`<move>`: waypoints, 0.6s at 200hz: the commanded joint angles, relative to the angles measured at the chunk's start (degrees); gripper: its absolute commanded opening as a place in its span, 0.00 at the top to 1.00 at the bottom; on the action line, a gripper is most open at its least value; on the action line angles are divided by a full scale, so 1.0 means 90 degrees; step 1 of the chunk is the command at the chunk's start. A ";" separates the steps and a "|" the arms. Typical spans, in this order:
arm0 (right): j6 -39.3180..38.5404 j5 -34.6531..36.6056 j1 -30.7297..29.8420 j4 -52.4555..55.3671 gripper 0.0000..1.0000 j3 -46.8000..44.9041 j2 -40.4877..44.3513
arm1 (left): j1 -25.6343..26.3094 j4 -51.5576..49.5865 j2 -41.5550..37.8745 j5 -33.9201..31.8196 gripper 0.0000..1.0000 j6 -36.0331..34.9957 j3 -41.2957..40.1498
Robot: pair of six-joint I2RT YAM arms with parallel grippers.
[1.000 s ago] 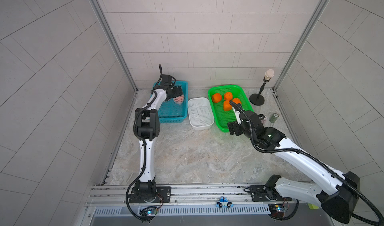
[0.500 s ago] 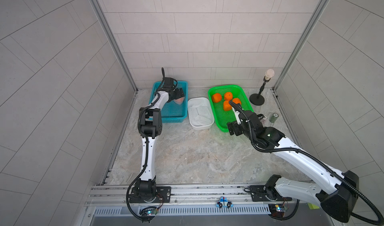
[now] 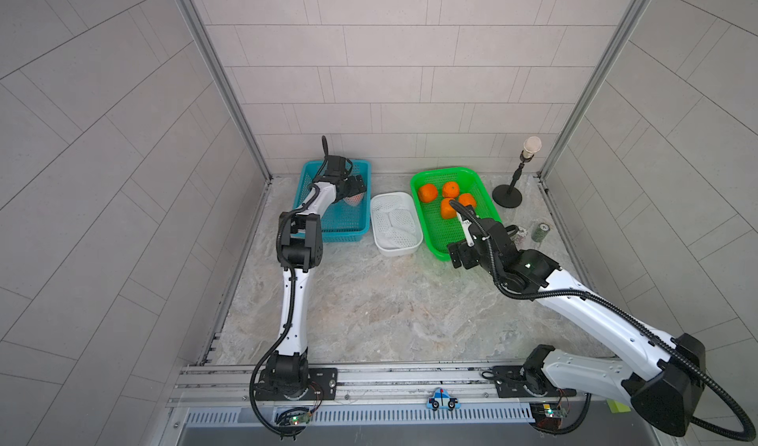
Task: Remove foam nets from oranges
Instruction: Pick up the orange from the basket.
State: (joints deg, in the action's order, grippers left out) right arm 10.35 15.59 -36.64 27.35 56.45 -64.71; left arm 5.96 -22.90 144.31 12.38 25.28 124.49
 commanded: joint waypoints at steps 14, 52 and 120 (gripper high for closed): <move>0.0149 0.0006 -0.0022 0.0149 0.00 0.0117 0.0002 | 0.0071 0.0271 0.0176 0.0010 0.01 0.0155 0.0189; 0.0169 0.0006 -0.0024 0.0135 0.00 0.0056 0.0011 | 0.0057 0.0248 0.0032 -0.0047 0.12 -0.0011 0.0105; 0.0140 0.0043 -0.0022 0.0115 0.00 -0.0011 0.0066 | -0.0039 0.0272 -0.0478 -0.0135 0.22 -0.0195 -0.0416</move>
State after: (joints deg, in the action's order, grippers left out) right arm 10.83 15.42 -36.64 27.66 56.45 -64.82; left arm 6.00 -20.32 143.90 12.32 25.02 122.58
